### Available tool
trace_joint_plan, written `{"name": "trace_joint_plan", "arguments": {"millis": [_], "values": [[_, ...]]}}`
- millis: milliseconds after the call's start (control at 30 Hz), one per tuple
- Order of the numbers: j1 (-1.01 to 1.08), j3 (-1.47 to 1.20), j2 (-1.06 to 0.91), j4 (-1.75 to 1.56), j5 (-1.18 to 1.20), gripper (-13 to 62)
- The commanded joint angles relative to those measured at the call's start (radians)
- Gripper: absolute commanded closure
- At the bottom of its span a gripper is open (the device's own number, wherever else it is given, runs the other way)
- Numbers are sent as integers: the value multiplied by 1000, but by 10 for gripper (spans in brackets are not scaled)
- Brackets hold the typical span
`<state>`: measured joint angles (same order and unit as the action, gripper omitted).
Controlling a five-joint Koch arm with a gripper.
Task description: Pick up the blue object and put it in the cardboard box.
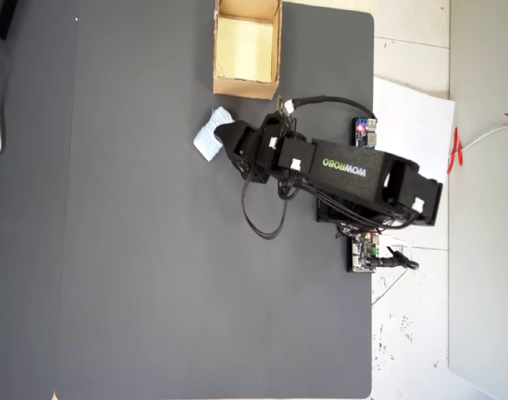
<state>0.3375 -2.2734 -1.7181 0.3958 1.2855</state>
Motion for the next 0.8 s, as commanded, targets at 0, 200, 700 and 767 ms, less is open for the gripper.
{"name": "trace_joint_plan", "arguments": {"millis": [0,200,700,767], "values": [[17,103,35,6,31,164],[32,183,169,21,31,164],[89,195,328,-81,34,395],[103,155,318,-178,89,451]]}}
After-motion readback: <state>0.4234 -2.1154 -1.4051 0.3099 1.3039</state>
